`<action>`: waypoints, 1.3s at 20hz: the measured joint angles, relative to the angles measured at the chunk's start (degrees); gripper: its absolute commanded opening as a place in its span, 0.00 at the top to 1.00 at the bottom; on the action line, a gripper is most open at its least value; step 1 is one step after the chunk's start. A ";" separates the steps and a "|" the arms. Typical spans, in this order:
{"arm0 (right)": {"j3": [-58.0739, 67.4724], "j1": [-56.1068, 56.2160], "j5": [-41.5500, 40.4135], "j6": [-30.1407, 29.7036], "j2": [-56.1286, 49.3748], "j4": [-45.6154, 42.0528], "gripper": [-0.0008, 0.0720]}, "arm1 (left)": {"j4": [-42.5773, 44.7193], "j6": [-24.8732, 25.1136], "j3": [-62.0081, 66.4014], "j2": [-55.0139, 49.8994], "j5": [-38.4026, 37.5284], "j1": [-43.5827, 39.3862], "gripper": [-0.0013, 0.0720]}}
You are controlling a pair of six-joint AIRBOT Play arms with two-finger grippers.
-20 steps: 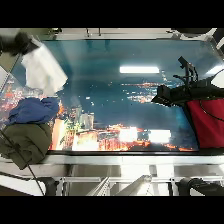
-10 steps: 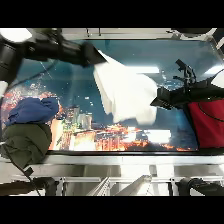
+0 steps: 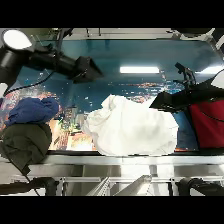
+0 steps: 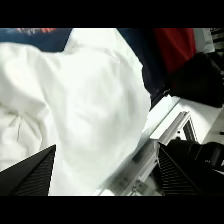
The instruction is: Fold the shirts.
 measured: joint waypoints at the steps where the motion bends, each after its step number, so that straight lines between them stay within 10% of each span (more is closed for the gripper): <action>1: 0.00 -0.94 0.00 0.00 0.00 -1.81 0.31 | 0.04 0.13 -3.45 1.20 -0.85 0.98 0.01; 12: 0.00 -15.87 2.38 -9.09 -12.68 -7.69 0.31 | -2.16 7.74 -40.00 4.63 18.97 -1.09 0.03; 26: 0.07 -23.21 0.28 -17.81 -26.05 -6.56 0.49 | -0.22 9.46 -33.31 -5.22 6.29 5.79 0.03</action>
